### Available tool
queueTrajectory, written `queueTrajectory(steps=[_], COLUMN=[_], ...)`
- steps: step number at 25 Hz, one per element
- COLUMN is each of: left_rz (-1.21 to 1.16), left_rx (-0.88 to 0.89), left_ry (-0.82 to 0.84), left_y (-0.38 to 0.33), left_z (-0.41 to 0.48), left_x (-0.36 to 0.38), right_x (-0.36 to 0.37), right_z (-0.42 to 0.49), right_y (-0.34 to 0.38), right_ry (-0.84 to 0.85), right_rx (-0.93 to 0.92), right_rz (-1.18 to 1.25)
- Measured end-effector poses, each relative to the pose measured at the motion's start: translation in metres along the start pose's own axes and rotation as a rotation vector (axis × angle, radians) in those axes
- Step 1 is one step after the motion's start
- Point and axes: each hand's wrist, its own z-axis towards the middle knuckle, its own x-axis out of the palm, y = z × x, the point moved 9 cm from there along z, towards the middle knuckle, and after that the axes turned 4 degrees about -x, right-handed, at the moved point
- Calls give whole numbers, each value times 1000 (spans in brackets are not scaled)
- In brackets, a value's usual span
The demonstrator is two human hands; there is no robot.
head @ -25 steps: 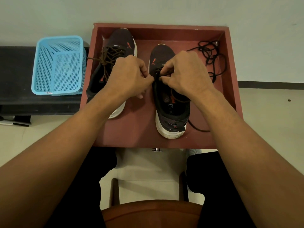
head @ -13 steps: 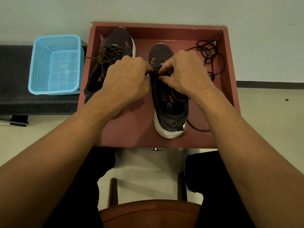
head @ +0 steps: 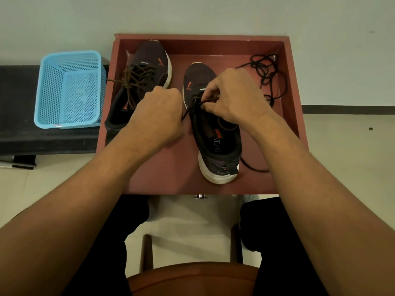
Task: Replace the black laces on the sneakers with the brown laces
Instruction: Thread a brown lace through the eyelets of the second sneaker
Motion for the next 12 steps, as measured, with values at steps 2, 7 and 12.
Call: queueTrajectory(steps=[2, 7, 12], left_rz=[-46, -239, -135], left_rx=[29, 71, 109], left_ry=[-67, -84, 101], left_y=[-5, -12, -6], left_z=[-1, 2, -7], left_x=[-7, -18, -12], right_x=[0, 0, -3], right_z=[0, 0, 0], right_y=[1, 1, -4], right_ry=[1, 5, 35], right_rx=[-10, -21, 13], right_rz=[-9, -5, 24])
